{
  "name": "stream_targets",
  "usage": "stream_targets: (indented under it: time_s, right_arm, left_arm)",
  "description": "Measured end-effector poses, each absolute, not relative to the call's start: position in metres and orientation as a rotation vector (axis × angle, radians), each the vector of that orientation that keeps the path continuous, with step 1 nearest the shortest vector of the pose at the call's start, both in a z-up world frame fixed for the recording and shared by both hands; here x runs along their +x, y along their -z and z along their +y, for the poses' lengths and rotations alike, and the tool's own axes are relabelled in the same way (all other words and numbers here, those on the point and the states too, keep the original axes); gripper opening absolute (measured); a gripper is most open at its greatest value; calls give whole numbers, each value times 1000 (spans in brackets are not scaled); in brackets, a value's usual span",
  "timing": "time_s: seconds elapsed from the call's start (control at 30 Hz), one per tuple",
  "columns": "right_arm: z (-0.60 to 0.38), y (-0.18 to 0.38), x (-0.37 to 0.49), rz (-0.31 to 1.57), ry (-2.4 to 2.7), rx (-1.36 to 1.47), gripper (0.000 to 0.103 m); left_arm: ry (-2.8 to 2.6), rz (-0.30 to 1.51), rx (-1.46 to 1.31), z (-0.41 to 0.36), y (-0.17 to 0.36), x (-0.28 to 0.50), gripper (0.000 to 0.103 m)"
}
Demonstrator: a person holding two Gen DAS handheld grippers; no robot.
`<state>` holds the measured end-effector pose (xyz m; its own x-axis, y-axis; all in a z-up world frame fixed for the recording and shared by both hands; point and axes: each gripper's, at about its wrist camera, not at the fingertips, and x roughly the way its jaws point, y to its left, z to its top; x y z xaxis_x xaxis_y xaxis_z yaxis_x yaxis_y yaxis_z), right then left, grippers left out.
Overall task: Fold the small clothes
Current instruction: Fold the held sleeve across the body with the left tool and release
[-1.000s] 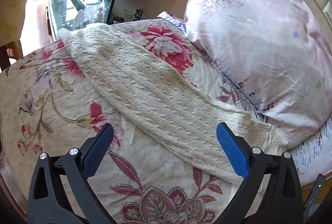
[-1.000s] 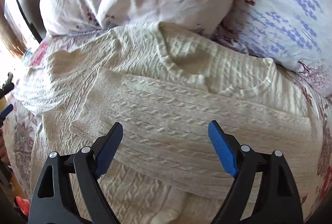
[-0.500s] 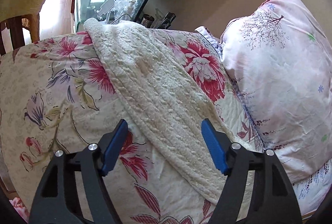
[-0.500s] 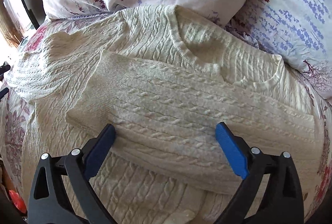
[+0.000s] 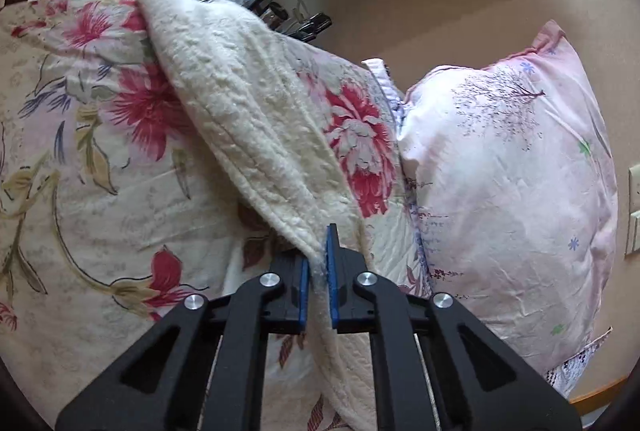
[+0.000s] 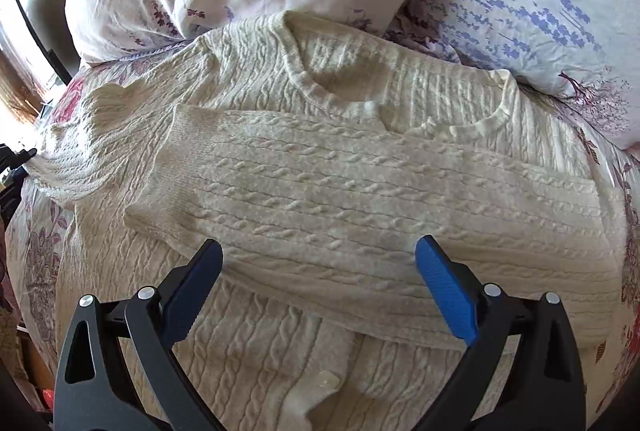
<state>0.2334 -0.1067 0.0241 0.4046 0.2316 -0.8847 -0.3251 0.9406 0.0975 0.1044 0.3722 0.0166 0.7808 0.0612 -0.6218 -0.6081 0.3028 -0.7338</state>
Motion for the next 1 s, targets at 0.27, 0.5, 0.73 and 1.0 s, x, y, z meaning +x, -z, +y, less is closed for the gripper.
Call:
stream_targets:
  time_s: [0.27, 0.5, 0.73, 1.0]
  right_arm:
    - [-178, -38, 238, 1078, -218, 62, 99]
    - [-241, -52, 233, 1040, -99, 168, 99]
    - [-285, -52, 220, 1034, 0, 235, 99]
    - [-278, -33, 230, 1064, 27, 274, 99]
  left_arm:
    - [-70, 443, -937, 293, -105, 158, 6]
    - [280, 466, -750, 175, -149, 205, 6]
    - [480, 605, -616, 68, -125, 225, 6]
    - [531, 904, -374, -16, -48, 228, 7]
